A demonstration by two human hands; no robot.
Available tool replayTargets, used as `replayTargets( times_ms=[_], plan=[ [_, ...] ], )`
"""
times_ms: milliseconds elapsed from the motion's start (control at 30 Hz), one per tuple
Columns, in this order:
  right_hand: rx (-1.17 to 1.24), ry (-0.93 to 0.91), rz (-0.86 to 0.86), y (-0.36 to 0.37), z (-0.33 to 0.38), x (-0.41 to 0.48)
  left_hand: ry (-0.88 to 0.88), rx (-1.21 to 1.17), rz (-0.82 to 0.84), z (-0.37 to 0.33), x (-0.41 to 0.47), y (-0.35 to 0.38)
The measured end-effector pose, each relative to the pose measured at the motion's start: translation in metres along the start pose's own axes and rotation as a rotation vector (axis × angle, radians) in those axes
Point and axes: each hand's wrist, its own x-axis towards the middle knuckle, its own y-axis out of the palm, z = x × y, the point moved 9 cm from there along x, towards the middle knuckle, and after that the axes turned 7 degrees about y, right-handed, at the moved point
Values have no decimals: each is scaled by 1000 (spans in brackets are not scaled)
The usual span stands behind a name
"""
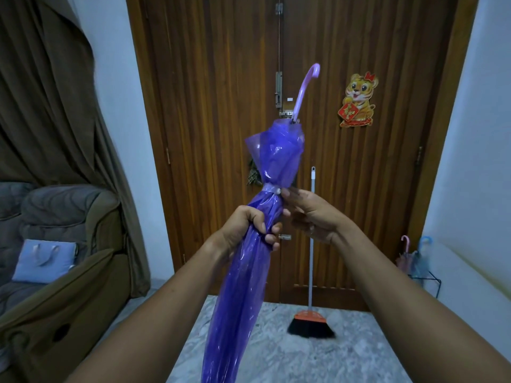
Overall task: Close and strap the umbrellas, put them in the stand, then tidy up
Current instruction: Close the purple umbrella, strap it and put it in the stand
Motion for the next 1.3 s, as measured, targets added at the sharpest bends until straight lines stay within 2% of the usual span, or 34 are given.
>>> replayTargets(
  times_ms=[67,133,200,267,367,467,567,700,800,967,1067,1167,1233,1300],
  plan=[
    [53,-32,48,7,4,-1,-18,8,57,0,0,4],
    [-3,-75,-51,2,10,0,-38,131,-16,3,1,-8],
    [-135,-102,-232,-12,11,3,-13,342,-197,2,2,-32],
    [-159,-151,-365,-20,11,6,51,515,-354,3,3,-47],
    [-241,-175,-427,-11,10,8,166,730,-583,8,6,-54],
    [-480,-160,-452,-7,14,11,253,757,-761,6,3,-60],
    [-600,-160,-477,-15,22,9,260,821,-755,0,1,-61],
    [-488,-190,-400,-19,23,-1,275,856,-753,-11,-3,-58],
    [-509,-174,-306,-19,18,0,282,829,-775,-19,-4,-61],
    [-490,-135,-214,-22,16,-3,316,643,-662,-30,-1,-44],
    [-376,-116,-155,-24,12,0,168,369,-417,-12,9,-28],
    [-133,-128,-2,-17,10,1,0,180,-120,6,13,-4],
    [0,-139,60,-12,9,-2,-56,124,-10,9,9,9],
    [28,-173,40,-11,11,-4,-55,162,16,7,8,8]
  ],
)
